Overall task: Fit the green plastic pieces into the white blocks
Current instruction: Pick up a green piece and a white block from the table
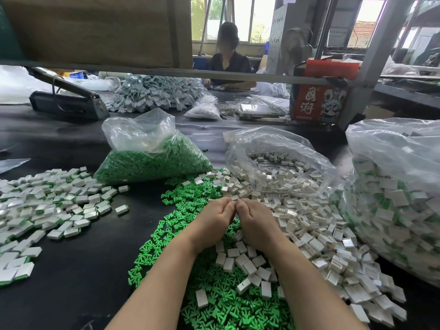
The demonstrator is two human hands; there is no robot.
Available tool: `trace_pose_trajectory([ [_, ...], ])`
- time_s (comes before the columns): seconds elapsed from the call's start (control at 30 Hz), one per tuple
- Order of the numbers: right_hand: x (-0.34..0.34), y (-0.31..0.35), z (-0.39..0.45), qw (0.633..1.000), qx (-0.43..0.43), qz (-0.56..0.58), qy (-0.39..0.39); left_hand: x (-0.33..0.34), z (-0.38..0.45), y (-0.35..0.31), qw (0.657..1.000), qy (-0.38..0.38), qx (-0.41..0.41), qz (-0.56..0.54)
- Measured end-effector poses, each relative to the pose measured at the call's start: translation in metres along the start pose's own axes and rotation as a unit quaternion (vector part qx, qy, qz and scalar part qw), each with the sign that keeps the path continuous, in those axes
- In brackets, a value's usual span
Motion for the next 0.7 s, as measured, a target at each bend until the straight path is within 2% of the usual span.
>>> trace_pose_trajectory([
  [0.43,0.0005,0.0058,-0.0020,1.000,-0.005,-0.016,0.017,-0.0002,-0.0041,-0.0032,0.998,0.040,-0.016,0.037],
  [0.6,-0.0011,0.0013,-0.0016,0.986,0.036,0.158,-0.026,-0.0020,-0.0056,-0.0008,0.996,0.046,-0.039,-0.068],
  [0.7,-0.0018,-0.0001,-0.0011,0.977,0.052,0.205,-0.030,-0.0021,-0.0058,-0.0001,0.991,0.053,-0.048,-0.112],
])
Point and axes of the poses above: each hand's wrist, its own z-axis towards the middle knuckle, its own x-axis out of the palm, y = z × x, the point moved 9 cm from there along z, towards the middle knuckle, and after that the axes turned 7 degrees about -x, right-handed, at the moved point
